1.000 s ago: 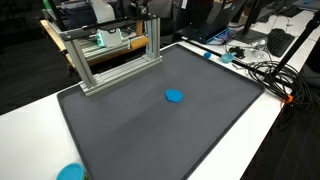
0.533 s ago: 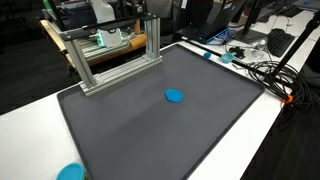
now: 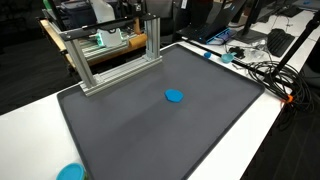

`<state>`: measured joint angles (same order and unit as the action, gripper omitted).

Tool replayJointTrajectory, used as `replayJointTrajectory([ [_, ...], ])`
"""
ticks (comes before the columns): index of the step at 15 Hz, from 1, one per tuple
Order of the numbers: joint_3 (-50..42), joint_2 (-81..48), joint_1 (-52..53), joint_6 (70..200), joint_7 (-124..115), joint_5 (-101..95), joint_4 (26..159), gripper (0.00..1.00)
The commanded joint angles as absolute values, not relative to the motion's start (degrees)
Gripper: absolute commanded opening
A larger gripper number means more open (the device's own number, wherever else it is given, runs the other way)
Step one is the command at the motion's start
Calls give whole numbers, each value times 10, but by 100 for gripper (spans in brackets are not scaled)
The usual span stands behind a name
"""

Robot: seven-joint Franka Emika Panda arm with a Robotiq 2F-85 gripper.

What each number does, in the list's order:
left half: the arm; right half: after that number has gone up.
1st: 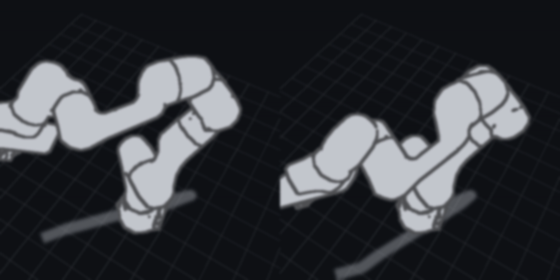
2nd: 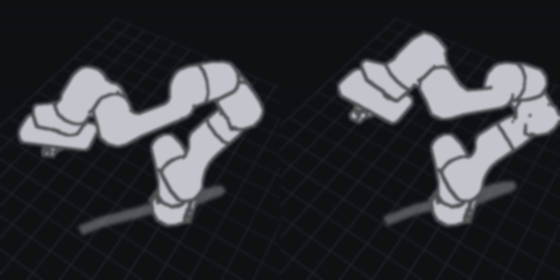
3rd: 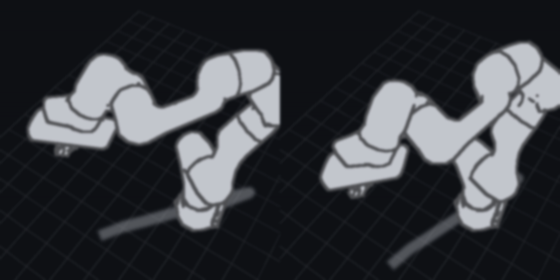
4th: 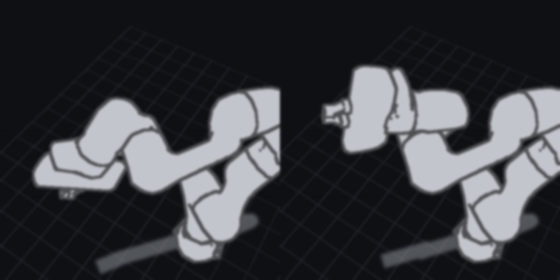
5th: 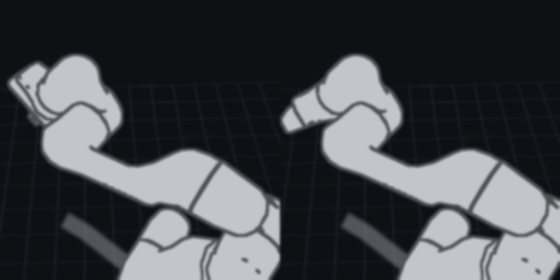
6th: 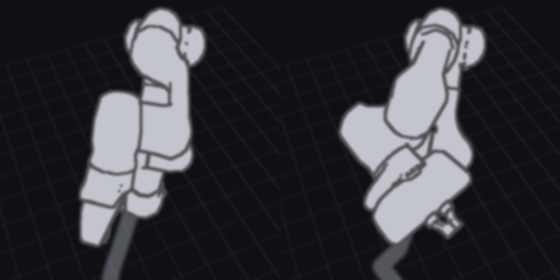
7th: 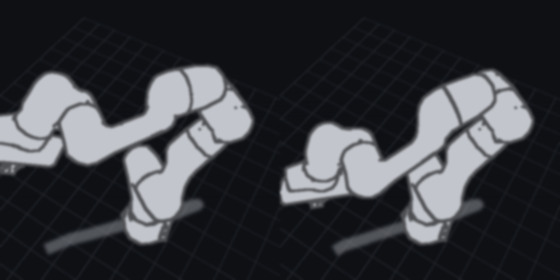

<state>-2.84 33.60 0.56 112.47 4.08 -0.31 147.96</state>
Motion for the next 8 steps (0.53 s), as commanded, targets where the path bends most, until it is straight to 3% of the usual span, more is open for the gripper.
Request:
replayJointTrajectory([
  [1, -34, 376, 0, 1104, 47, 7, 1489, 98],
  [8, -68, 350, -5, 1059, 119, 0, 1425, 100],
])
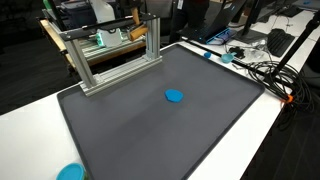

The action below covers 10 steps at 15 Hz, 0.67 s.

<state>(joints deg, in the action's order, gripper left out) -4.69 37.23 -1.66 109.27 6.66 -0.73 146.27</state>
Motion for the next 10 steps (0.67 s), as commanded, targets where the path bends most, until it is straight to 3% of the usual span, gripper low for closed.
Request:
replayJointTrajectory([
  [1, -71, 330, 4, 1051, 140, 6, 1413, 100],
  [10, -47, 176, 20, 986, 138, 19, 1343, 100],
])
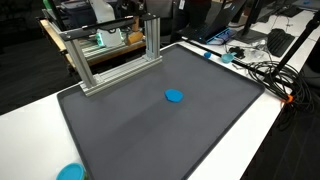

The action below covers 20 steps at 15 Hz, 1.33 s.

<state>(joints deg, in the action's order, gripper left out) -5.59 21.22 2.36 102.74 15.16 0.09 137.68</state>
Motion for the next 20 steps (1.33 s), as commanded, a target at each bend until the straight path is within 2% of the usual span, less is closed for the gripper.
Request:
replayJointTrajectory([
  [1, -45, 173, 18, 989, 132, 15, 1344, 100],
  [15, -38, 193, 1, 950, 74, -8, 1322, 100],
  [20, -39, 286, -11, 962, 56, -15, 1342, 100],
])
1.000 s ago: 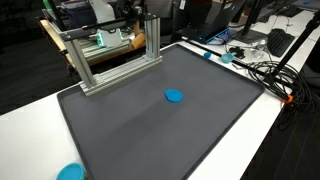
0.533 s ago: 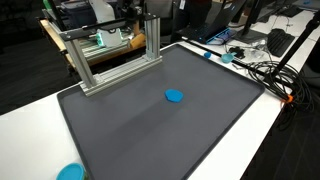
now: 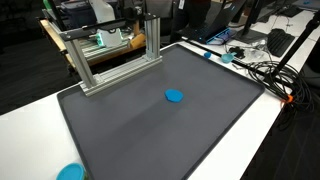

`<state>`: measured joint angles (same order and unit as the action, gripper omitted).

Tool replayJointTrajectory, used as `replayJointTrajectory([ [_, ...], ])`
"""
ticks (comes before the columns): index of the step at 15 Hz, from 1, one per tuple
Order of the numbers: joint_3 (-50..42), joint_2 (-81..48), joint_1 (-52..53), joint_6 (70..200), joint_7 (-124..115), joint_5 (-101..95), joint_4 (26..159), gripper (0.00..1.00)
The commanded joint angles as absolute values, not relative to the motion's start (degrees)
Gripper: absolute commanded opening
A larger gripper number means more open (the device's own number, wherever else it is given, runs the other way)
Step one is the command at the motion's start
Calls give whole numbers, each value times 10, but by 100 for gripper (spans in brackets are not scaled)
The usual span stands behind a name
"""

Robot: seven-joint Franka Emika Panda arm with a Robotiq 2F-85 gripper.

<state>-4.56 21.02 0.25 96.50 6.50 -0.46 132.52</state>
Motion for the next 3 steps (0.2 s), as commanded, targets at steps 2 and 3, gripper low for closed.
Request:
replayJointTrajectory([
  [2, -44, 336, -16, 988, 65, -15, 1354, 100],
  [3, -46, 351, -22, 996, 62, -18, 1352, 100],
])
